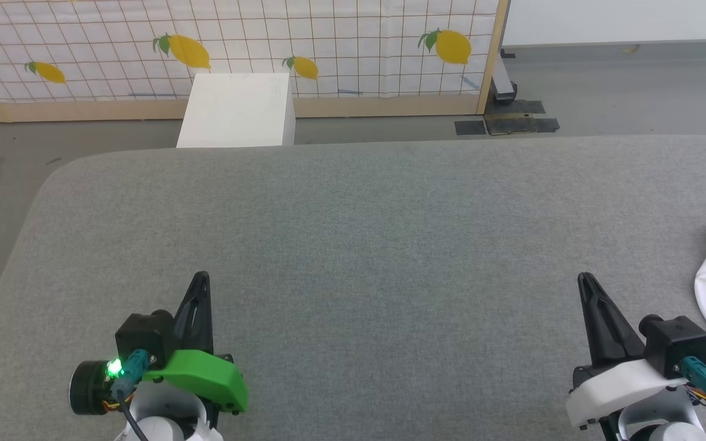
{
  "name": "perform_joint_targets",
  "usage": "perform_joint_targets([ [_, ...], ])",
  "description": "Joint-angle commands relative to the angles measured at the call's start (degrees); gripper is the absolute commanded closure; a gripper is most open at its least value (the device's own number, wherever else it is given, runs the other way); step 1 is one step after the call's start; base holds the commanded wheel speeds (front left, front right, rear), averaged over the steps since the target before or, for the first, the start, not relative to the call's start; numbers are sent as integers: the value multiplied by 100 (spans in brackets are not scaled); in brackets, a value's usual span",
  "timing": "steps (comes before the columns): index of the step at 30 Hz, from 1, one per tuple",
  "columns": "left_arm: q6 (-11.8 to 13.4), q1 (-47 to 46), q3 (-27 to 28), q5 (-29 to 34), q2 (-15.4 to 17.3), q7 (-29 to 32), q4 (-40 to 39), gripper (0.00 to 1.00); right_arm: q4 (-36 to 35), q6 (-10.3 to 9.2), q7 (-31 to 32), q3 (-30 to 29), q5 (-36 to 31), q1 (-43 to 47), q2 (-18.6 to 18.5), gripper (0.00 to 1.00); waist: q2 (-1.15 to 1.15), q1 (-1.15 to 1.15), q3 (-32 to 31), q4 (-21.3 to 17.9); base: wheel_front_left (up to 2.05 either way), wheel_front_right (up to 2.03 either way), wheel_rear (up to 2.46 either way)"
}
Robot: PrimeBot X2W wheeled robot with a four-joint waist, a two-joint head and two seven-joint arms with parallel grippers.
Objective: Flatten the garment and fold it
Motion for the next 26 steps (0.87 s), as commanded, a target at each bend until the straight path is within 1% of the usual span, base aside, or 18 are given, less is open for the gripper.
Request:
perform_joint_targets([
  [1,35,90,29,61,-11,40,-36,100,-32,-6,47,21,-50,-97,14,100,0,0,-1,0,0,0,0],
  [26,91,158,145,427,-15,376,-238,100,-91,-9,370,144,-144,-158,19,100,0,0,-13,-9,0,0,0],
])
